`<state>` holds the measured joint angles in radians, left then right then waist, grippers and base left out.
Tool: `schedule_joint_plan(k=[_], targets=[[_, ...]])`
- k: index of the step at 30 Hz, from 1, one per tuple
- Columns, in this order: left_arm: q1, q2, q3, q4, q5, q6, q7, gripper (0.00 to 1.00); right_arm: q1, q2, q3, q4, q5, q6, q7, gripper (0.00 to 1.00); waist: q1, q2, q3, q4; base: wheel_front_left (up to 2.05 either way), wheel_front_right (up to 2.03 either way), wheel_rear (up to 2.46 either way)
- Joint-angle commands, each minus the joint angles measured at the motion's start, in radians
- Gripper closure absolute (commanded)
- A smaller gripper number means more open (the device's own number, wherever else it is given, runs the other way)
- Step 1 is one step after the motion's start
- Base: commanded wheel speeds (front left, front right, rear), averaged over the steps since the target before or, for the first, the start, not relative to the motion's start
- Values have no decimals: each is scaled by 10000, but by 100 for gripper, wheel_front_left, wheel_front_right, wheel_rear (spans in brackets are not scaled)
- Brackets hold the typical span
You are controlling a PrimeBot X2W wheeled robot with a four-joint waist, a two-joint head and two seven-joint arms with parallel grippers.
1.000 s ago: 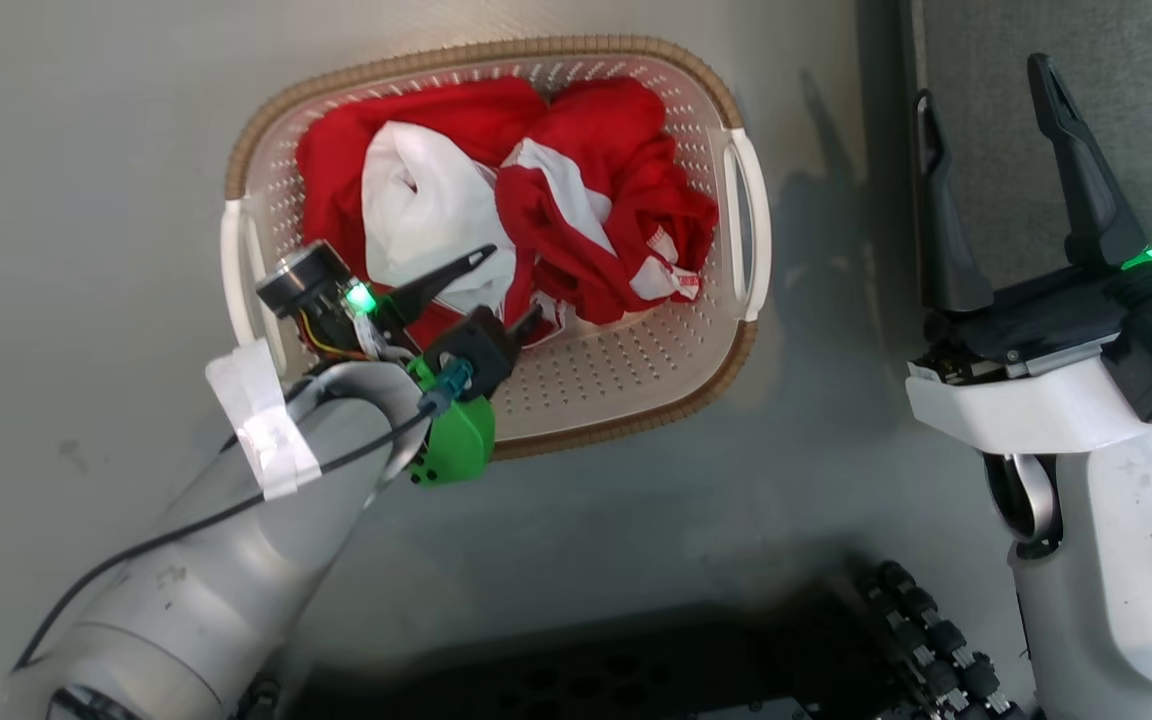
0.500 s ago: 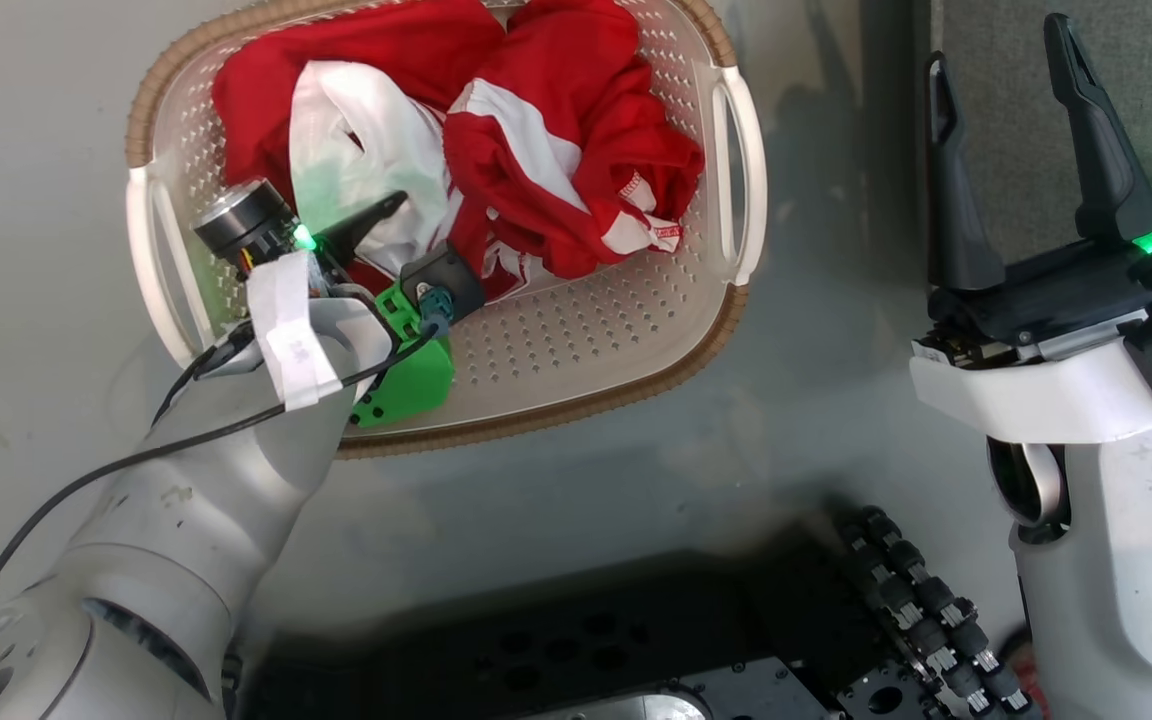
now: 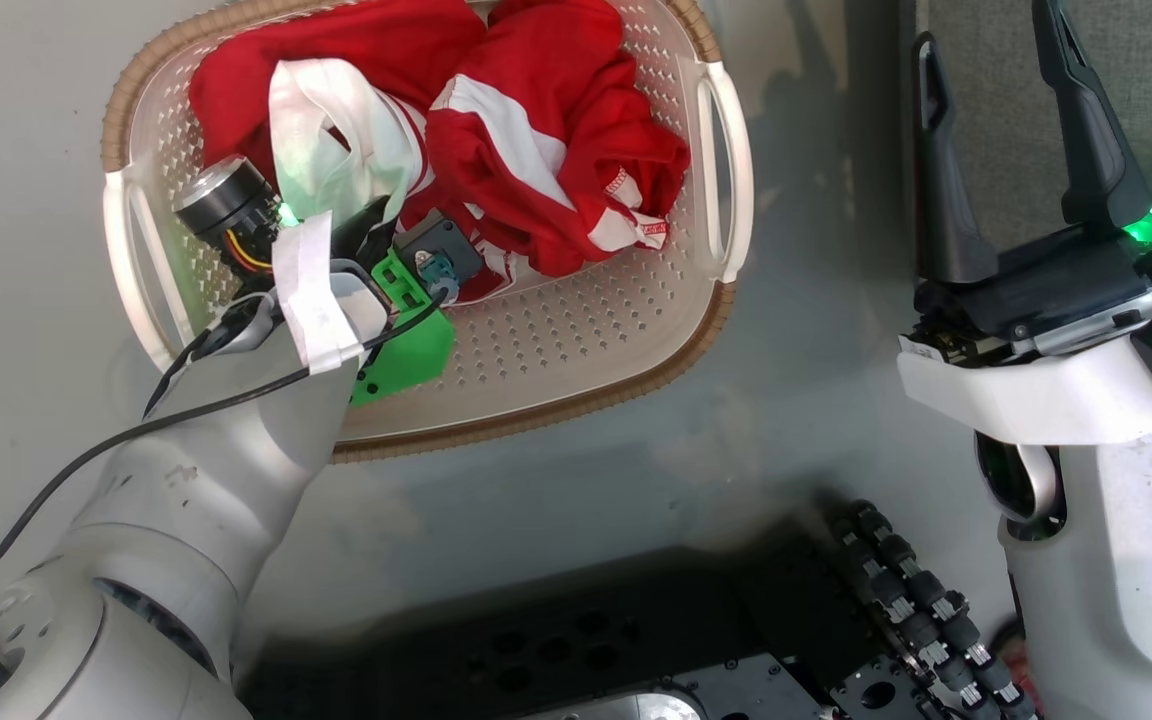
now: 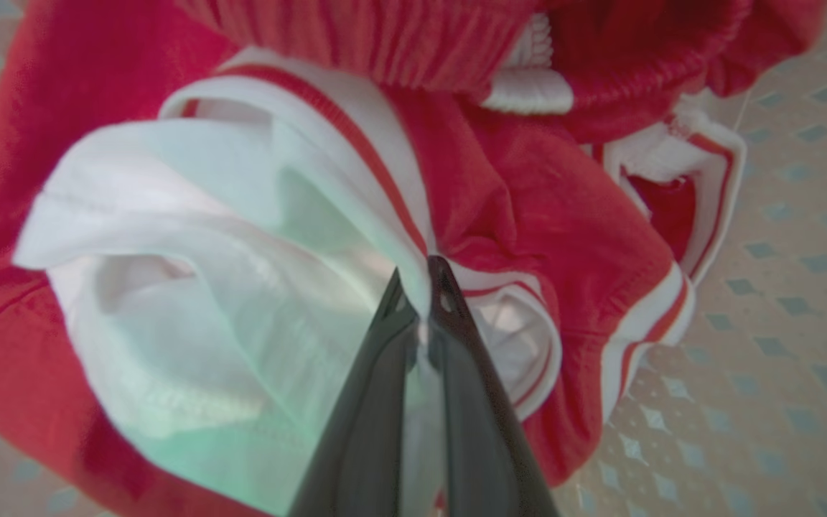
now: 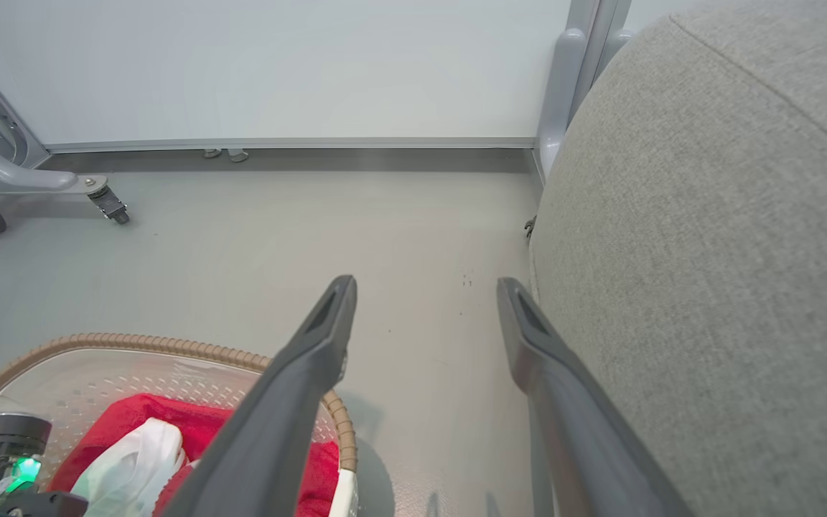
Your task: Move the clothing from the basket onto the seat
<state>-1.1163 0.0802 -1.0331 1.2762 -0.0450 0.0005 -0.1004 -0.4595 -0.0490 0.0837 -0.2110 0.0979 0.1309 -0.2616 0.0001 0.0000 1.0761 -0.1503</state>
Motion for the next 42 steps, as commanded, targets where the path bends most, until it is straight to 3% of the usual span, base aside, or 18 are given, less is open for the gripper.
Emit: schedule_joint_plan(k=[1, 12, 25, 42], targets=[[-97, 10, 19, 52, -69, -25, 72, 100, -80, -26, 12, 11, 94, -3, -52, 0, -1, 0, -68, -10, 0, 0, 0], [699, -8, 218, 90, -616, 17, -323, 100, 122, -26, 54, 307, 247, -3, -52, 0, -1, 0, -1352, -58, 0, 0, 0], [2547, -116, 1197, -559, -1985, 485, -1587, 100, 1236, -29, 161, 1061, 104, -3, -52, 0, -1, 0, -4578, 319, 0, 0, 0], [6414, 1141, 3026, -6584, -2728, 1671, -1644, 100, 3601, -30, 391, 1916, -148, -3, -52, 0, -1, 0, -9161, 739, 0, 0, 0]])
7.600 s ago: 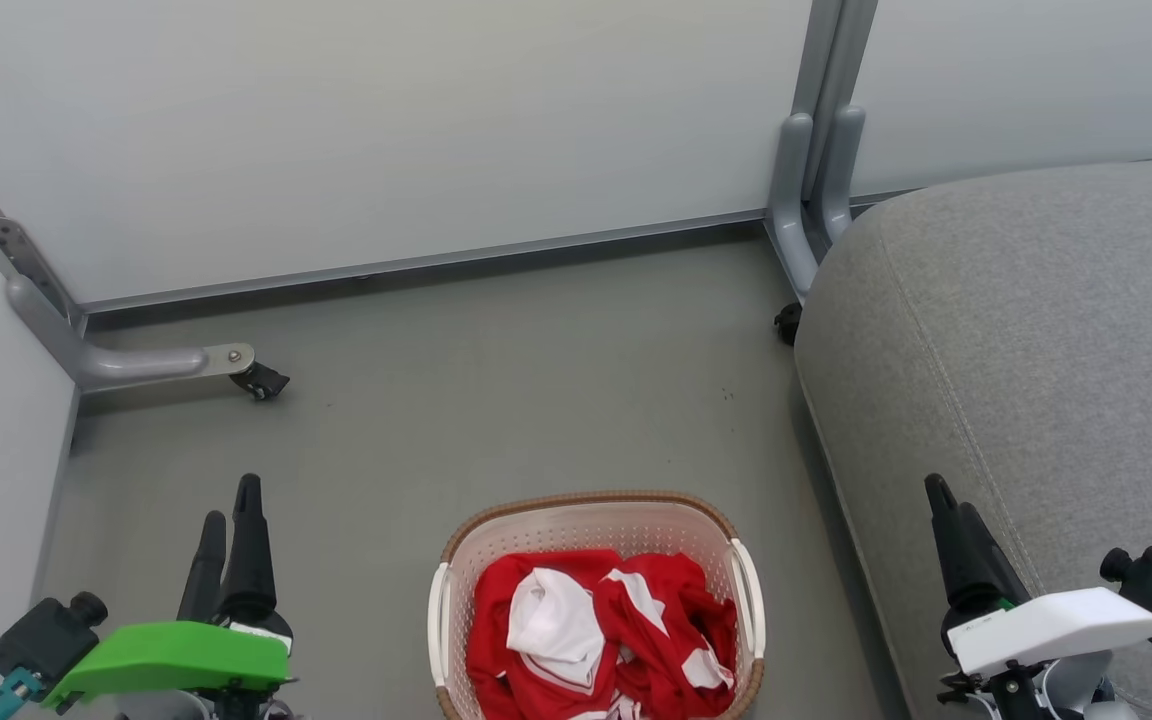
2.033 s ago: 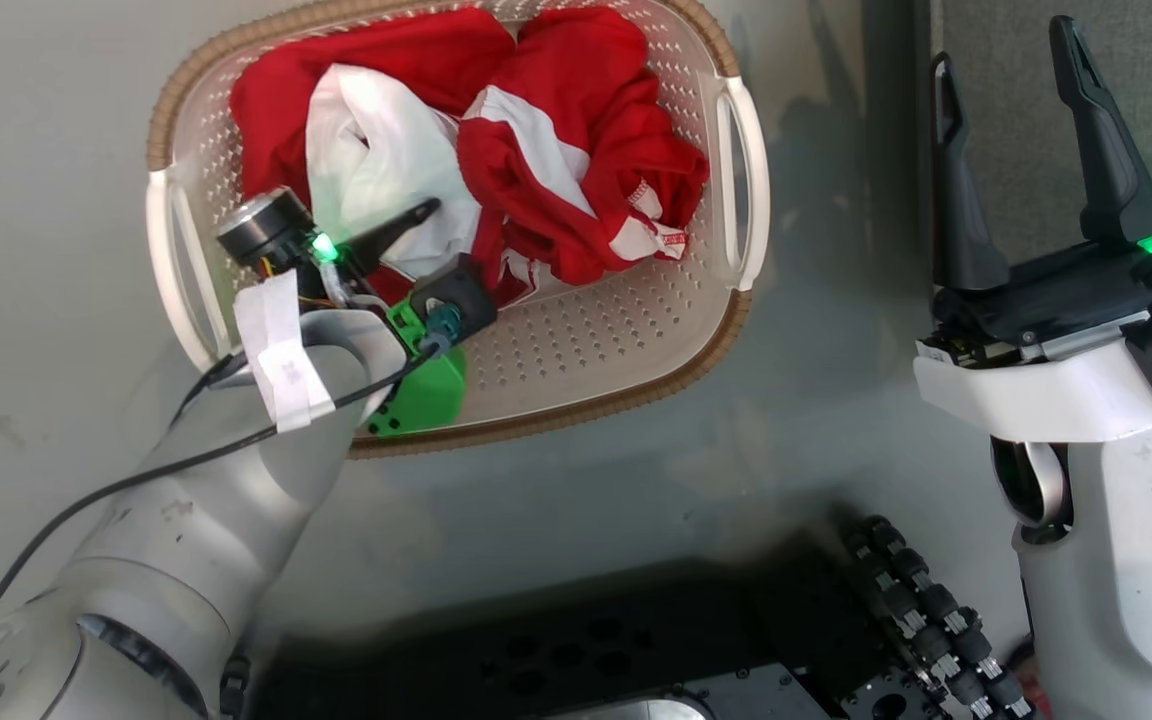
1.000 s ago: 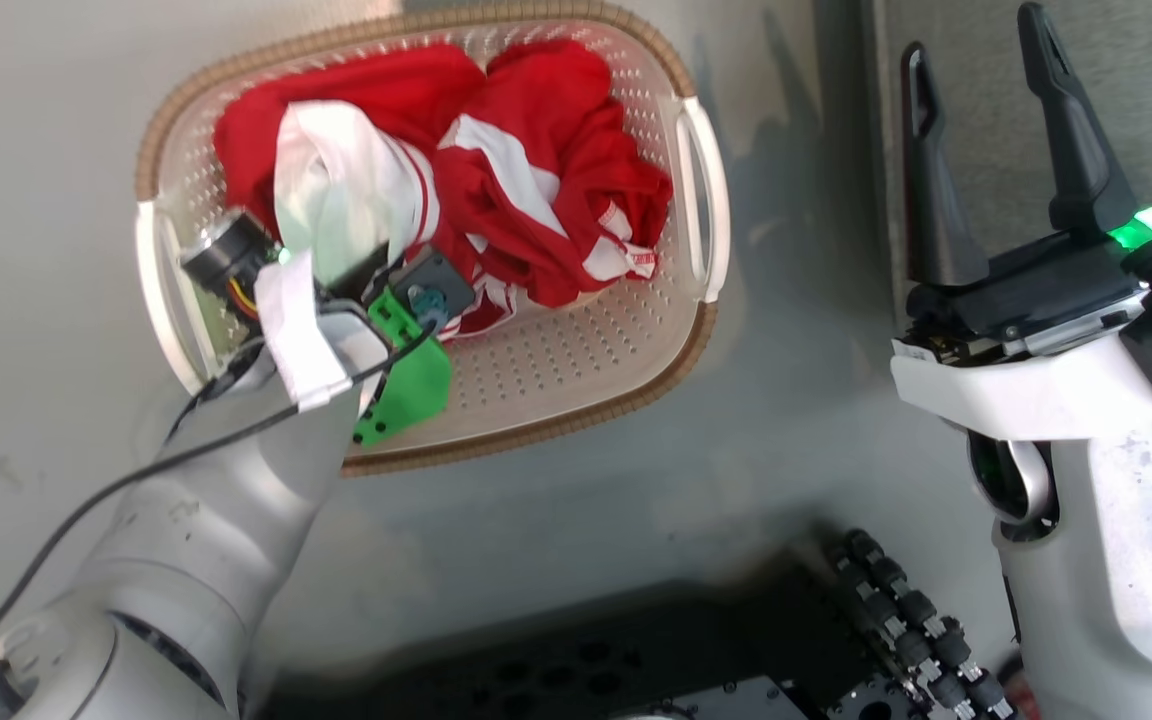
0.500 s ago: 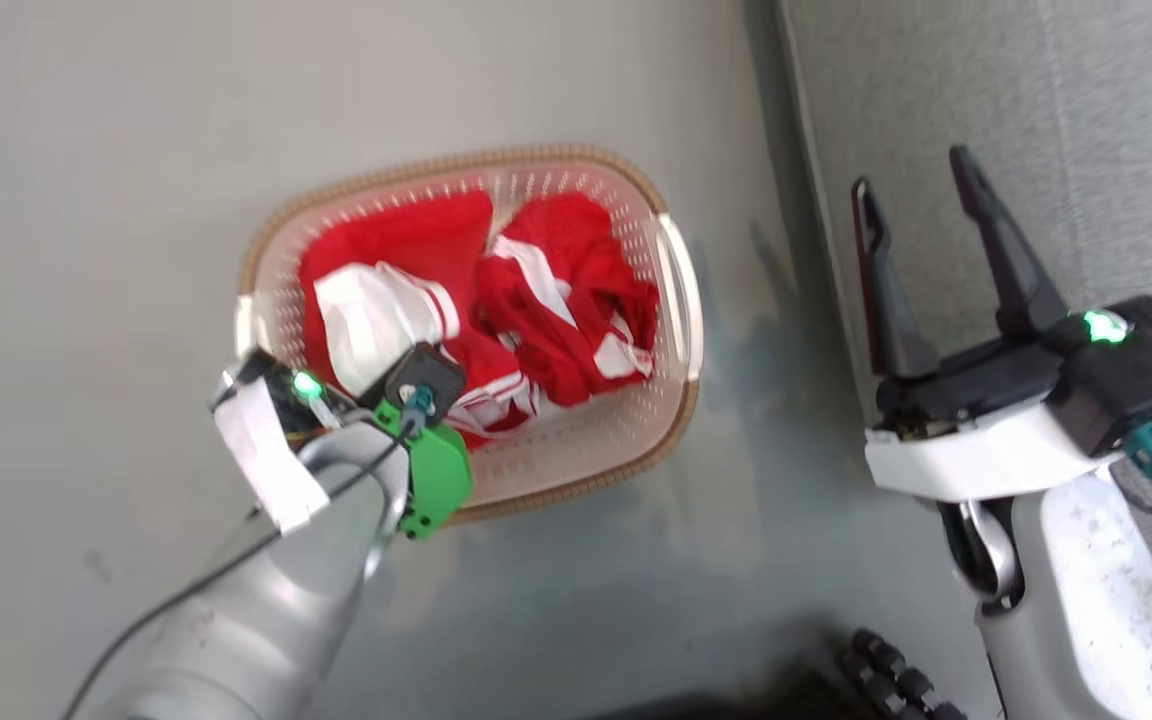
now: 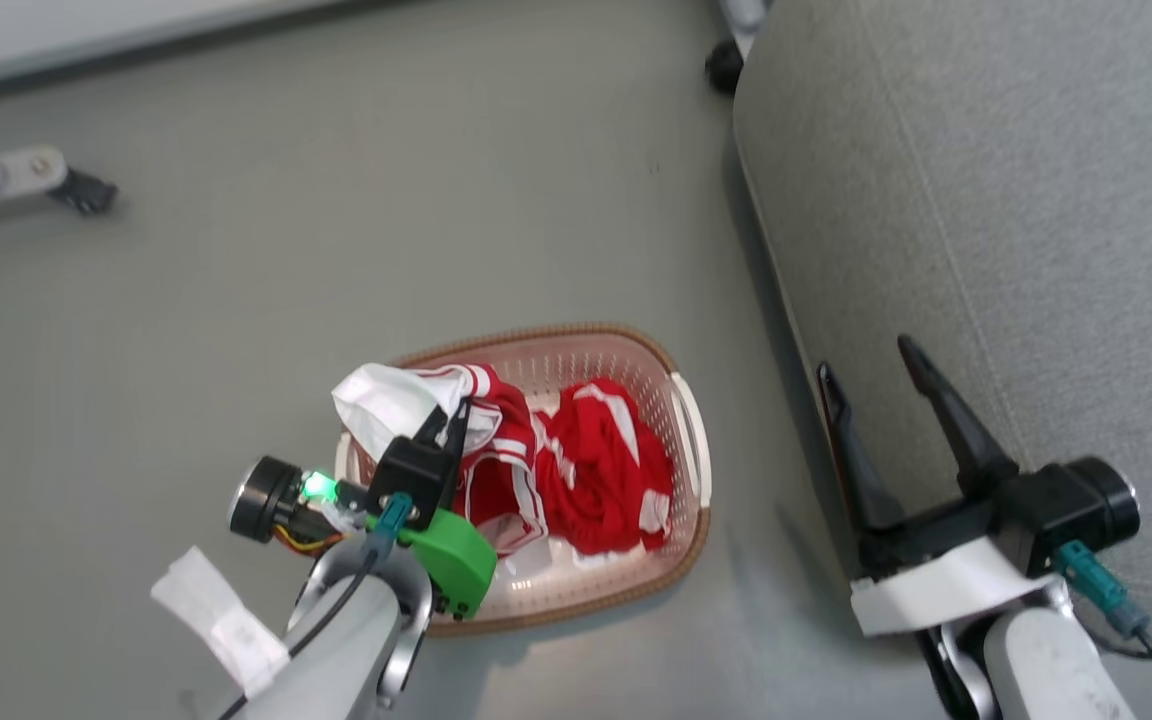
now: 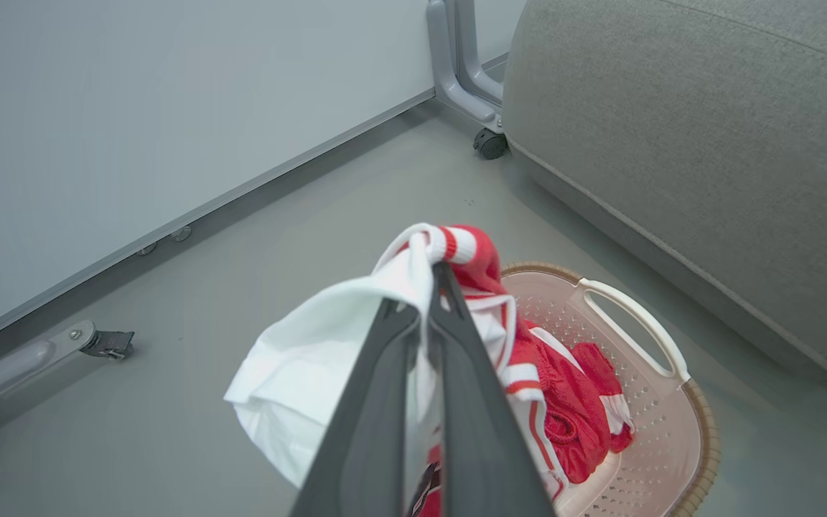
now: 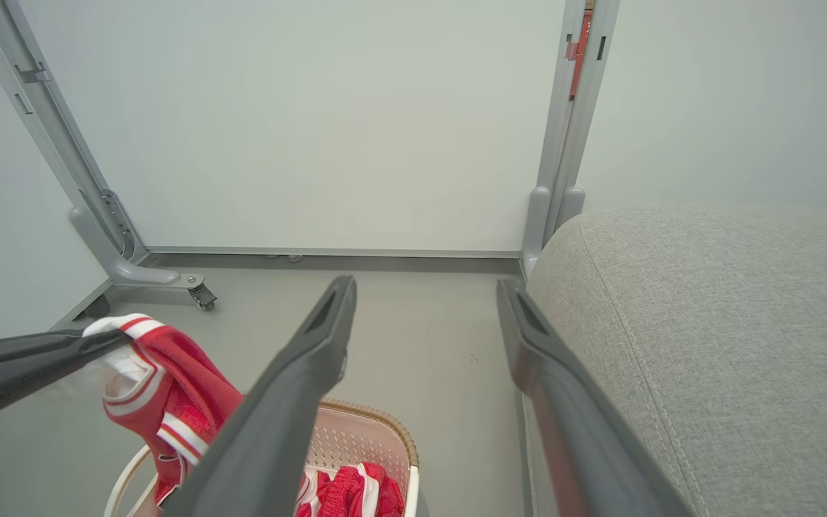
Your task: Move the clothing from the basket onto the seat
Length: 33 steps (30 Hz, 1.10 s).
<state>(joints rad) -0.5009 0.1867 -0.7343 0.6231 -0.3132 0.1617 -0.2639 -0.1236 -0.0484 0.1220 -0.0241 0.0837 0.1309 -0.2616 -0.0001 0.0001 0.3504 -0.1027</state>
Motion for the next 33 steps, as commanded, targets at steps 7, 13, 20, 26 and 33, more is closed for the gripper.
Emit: schedule_joint_plan(k=[7, 13, 20, 26, 33], targets=[[1310, 358, 338, -1646, -164, 352, -8, 100, 1269, -36, 350, 278, 42, -3, -50, 0, 1, -1, -3168, 224, 0, 0, 0], [1365, 495, 339, -2736, -113, 456, 41, 100, 1588, -35, 709, 412, 28, -3, -52, 0, 1, -1, -3539, 223, 0, 0, 0], [1147, 495, 202, -4186, -222, 334, 392, 100, 1612, -36, 1255, 626, -11, -3, -52, 0, 1, -1, -3709, 325, 0, 0, 0], [1213, 275, 8, -4981, -780, -204, 714, 100, 1452, -35, 1698, 856, 248, -3, -52, 0, 1, -1, -3771, 464, 0, 0, 0], [948, -19, -272, -5242, -1390, -840, 1235, 100, 1207, -38, 2128, 1270, 495, -3, -52, 0, 1, -1, -3788, 514, 0, 0, 0]])
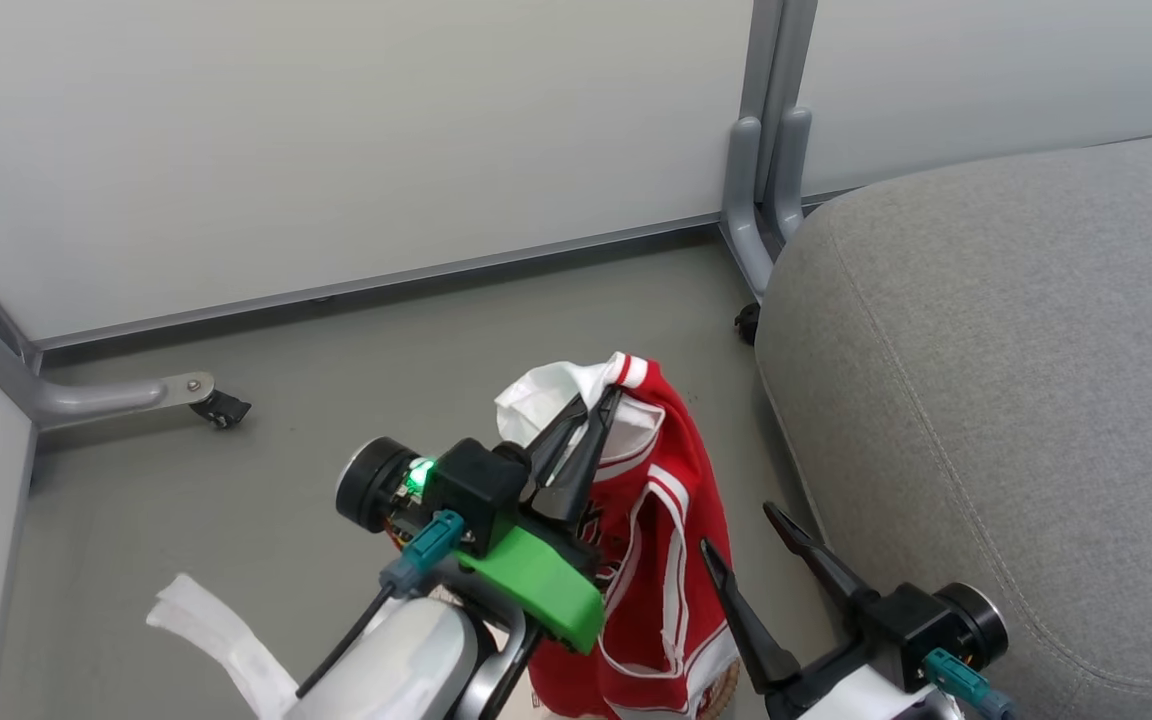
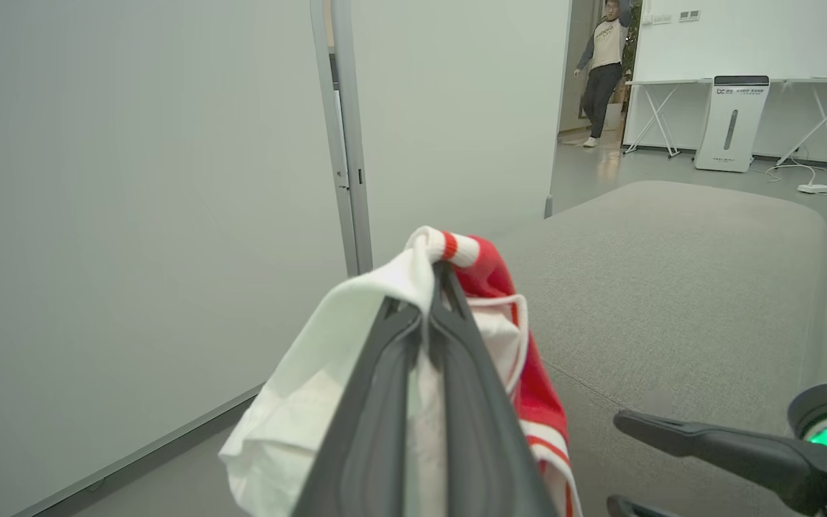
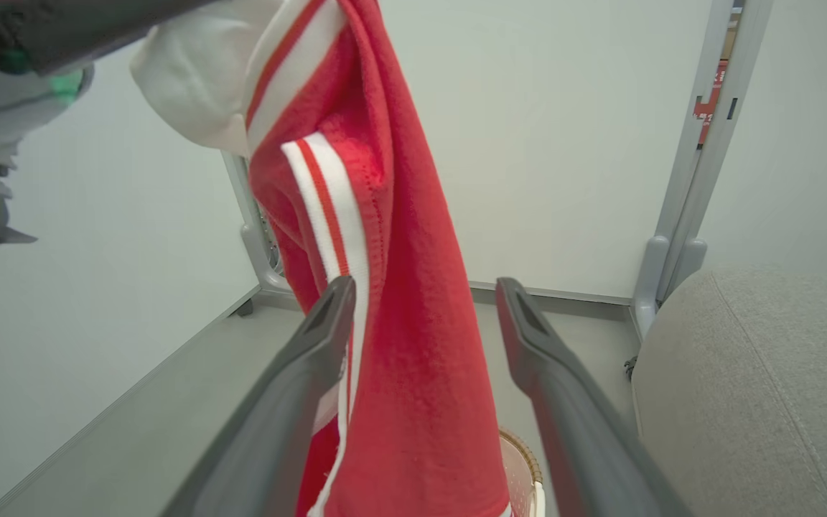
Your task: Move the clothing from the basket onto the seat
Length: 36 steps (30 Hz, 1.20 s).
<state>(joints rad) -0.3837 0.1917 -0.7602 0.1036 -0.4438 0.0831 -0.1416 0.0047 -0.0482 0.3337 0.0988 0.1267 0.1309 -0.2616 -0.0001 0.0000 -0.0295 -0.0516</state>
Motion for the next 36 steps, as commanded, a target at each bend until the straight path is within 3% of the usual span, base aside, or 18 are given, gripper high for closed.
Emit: schedule_joint_plan(k=[1, 14, 31, 35, 36], targets=[[-267, -91, -56, -94, -106, -110, 79, 100, -126, -40, 35, 76, 75, -3, -52, 0, 1, 0, 21, 4, 0, 0, 0], [-720, -627, -753, -1277, -180, -398, 878, 100, -572, -40, 556, 1143, 485, -3, -52, 0, 1, 0, 200, 177, 0, 0, 0], [-892, -609, -1111, -1985, -181, -267, 1472, 100, -1002, -35, 656, 1752, 808, -3, -52, 0, 1, 0, 178, 369, 0, 0, 0], [-840, -564, -1101, -1910, -194, -214, 1445, 100, -995, -38, 629, 1679, 825, -3, -52, 19, 1, 0, 180, 353, 0, 0, 0], [-831, -563, -1096, -1903, -203, -196, 1440, 100, -1000, -38, 625, 1664, 823, -3, -52, 40, 1, 0, 185, 346, 0, 0, 0]])
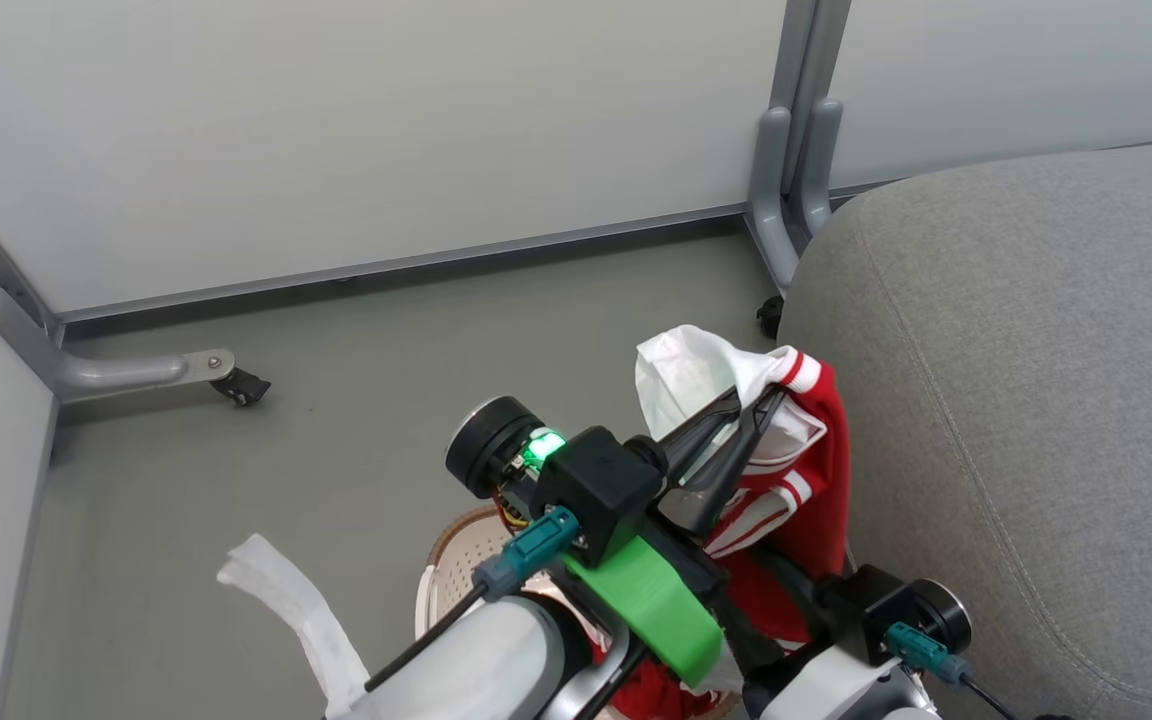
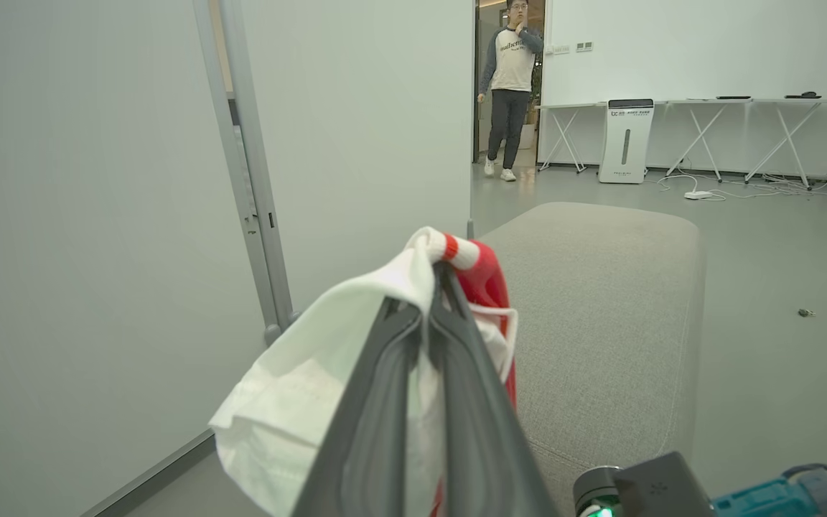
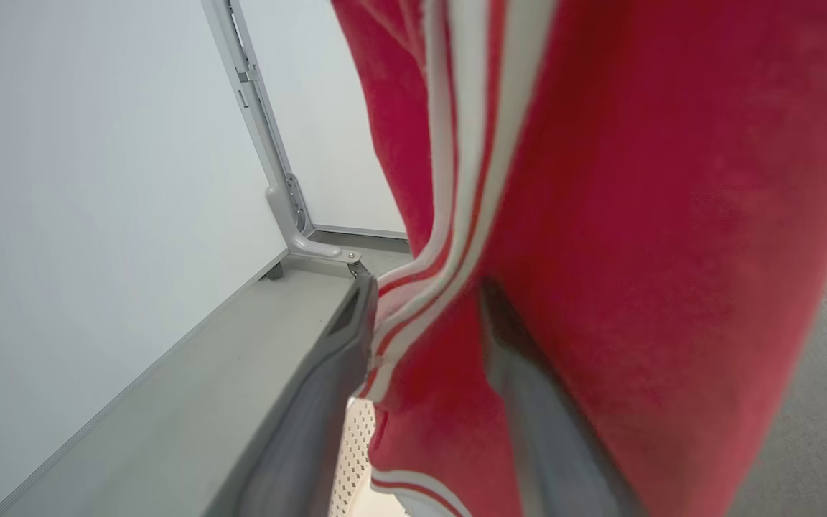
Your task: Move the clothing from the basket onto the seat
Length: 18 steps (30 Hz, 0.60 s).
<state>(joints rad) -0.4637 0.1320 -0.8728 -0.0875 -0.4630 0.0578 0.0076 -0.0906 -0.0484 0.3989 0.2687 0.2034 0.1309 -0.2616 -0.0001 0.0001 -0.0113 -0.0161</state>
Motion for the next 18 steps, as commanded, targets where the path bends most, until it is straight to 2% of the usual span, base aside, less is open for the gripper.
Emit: schedule_joint_plan(k=[1, 2, 3, 18], targets=[[-28, 37, 34, 19, -17, 71, -65, 100, -52, -36, -30, -50, 50, -3, -50, 55, 1, -1, 9, -17, 0, 0, 0], [-28, 43, 35, 27, -19, 82, -73, 100, -59, -36, -28, -56, -1, -3, -52, 70, 1, -1, 14, -24, 0, 0, 0], [-30, 46, 33, 33, -21, 83, -72, 100, -58, -35, 20, -32, -81, -3, -52, 100, 1, -1, 19, -32, 0, 0, 0], [152, 199, 104, 415, -198, 159, -170, 100, 133, -36, 96, 74, -270, -3, -52, 100, 1, -1, 43, -217, 0, 0, 0]])
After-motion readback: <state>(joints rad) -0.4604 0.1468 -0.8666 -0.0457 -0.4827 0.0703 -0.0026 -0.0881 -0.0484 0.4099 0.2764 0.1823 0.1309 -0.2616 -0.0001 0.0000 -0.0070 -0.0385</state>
